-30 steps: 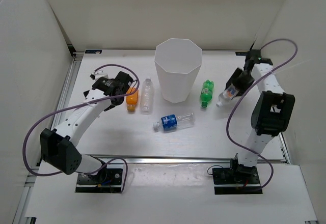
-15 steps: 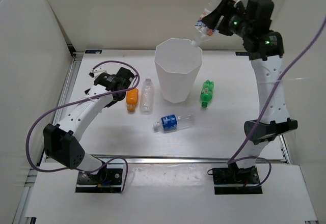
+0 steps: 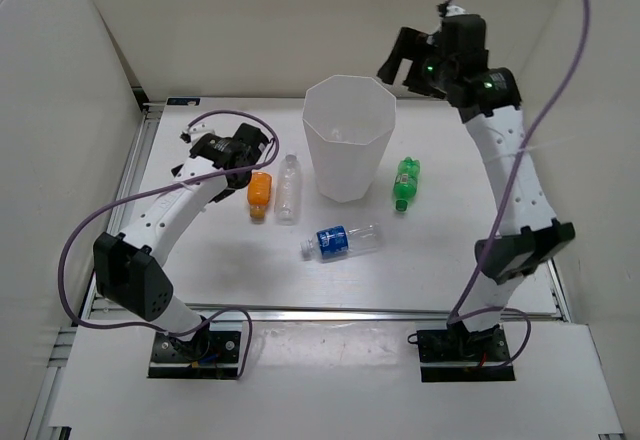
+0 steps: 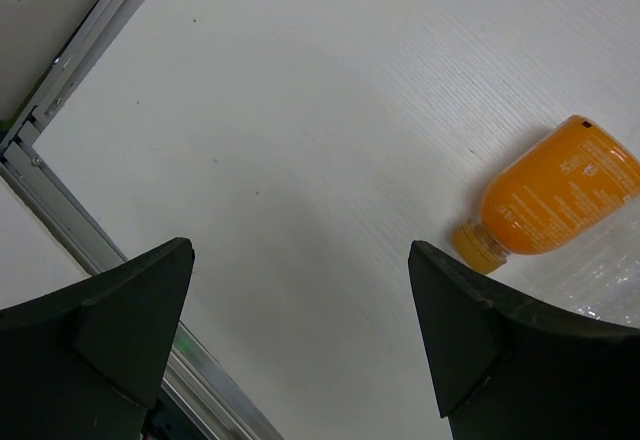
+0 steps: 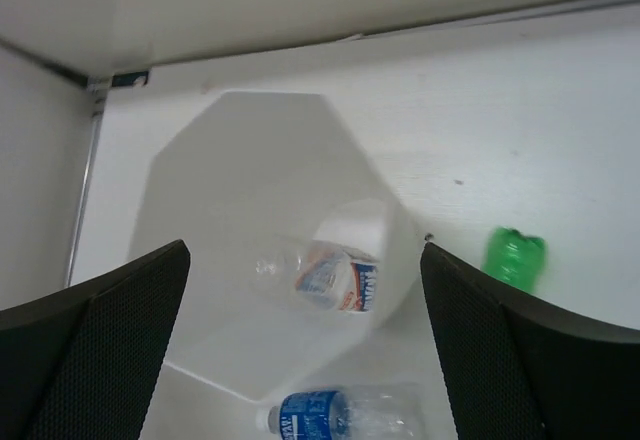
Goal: Put the plastic bottles in the bin
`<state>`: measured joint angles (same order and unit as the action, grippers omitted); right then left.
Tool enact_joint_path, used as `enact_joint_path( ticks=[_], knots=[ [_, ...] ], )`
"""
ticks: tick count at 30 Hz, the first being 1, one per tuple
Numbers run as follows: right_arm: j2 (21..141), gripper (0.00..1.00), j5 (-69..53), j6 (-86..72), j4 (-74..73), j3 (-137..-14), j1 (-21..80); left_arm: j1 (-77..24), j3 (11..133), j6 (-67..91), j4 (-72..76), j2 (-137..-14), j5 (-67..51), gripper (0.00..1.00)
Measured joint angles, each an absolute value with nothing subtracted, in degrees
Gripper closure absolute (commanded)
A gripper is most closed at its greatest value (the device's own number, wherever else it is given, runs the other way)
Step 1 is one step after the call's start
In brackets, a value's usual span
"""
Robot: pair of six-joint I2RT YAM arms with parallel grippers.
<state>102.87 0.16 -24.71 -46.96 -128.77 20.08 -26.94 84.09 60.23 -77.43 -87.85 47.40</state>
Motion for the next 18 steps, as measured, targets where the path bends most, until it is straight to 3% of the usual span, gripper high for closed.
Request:
enact_joint_path(
  ticks=[8, 13, 18],
  knots=[
    [91.4, 0.00, 1.6, -30.8, -47.9, -105.6, 0.3, -26.9, 81.0, 57.8, -77.5, -87.3, 46.7, 0.01],
    [99.9, 0.00, -1.7, -29.3, -47.9, -95.7, 0.8, -26.9, 81.0, 56.0, -76.9, -87.0, 44.2, 0.01],
    [110.3, 0.00, -4.9, -27.6, -47.8, -93.8, 2.3, -26.9, 79.9, 54.7, -76.0, -85.6, 41.5, 0.01]
  ],
)
